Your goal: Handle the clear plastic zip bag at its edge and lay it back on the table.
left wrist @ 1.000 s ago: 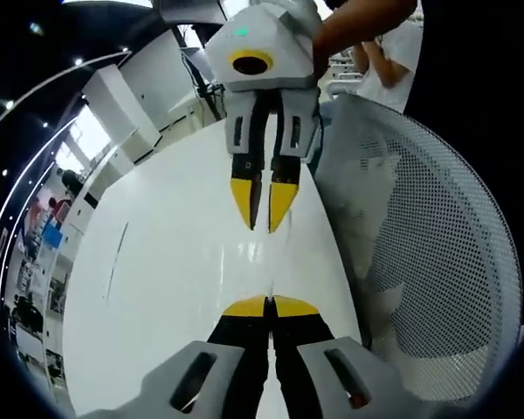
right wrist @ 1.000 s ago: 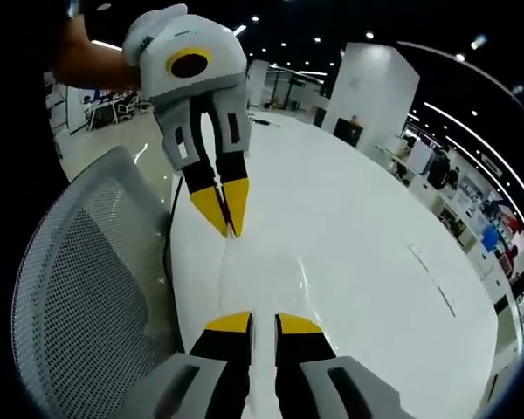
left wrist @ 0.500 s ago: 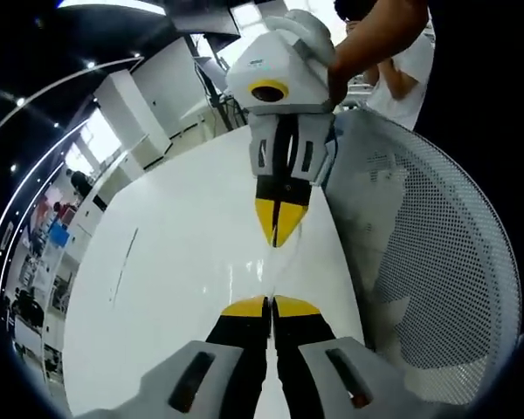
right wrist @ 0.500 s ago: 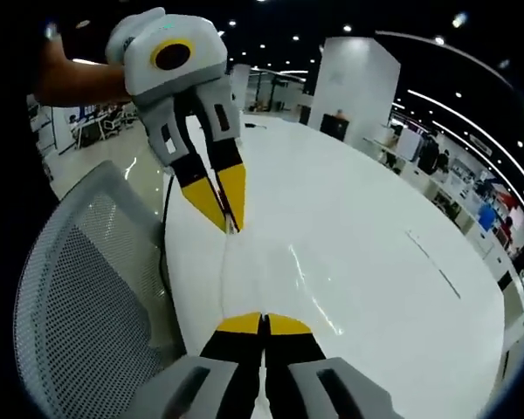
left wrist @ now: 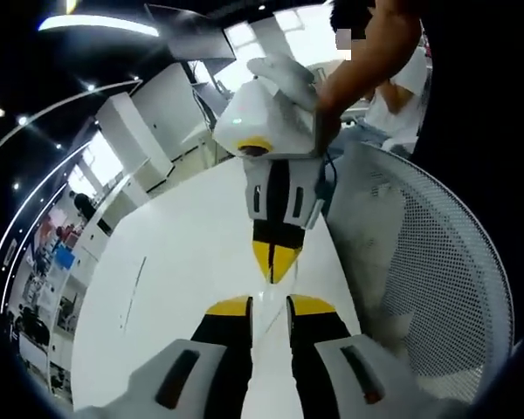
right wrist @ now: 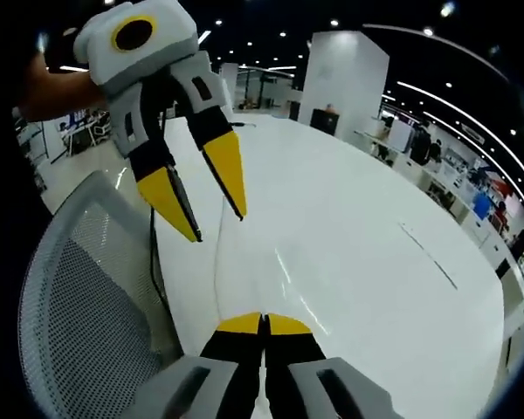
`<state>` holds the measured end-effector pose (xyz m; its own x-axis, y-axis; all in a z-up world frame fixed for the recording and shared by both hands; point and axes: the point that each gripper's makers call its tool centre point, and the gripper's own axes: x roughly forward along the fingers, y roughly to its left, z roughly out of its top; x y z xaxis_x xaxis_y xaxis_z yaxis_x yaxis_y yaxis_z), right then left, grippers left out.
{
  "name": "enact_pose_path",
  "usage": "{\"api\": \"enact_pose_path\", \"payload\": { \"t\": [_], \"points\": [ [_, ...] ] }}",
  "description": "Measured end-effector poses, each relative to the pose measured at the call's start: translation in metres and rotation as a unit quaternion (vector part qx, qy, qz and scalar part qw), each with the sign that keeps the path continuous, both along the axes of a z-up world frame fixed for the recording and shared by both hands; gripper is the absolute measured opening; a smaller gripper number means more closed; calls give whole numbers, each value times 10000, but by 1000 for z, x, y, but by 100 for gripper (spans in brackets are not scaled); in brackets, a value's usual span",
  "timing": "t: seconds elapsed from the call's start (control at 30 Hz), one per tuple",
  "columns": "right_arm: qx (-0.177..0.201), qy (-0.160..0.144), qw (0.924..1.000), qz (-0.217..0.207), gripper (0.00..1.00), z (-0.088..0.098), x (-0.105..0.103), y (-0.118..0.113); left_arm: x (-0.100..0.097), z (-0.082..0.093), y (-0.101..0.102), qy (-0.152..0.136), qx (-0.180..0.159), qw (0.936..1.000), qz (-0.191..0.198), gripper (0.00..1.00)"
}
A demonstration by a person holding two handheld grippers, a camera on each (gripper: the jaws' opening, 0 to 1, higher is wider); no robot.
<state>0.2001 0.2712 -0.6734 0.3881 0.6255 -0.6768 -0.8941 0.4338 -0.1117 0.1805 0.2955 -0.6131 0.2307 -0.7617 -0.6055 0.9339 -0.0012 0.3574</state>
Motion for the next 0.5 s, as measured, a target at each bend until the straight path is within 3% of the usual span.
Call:
{"api": "enact_pose_path", "payload": {
  "t": [0.5],
  "points": [
    [110, 116, 9997, -199, 0, 8, 4, 6, -4, -14, -18, -105, 169, 9997, -123, 14]
  ]
}}
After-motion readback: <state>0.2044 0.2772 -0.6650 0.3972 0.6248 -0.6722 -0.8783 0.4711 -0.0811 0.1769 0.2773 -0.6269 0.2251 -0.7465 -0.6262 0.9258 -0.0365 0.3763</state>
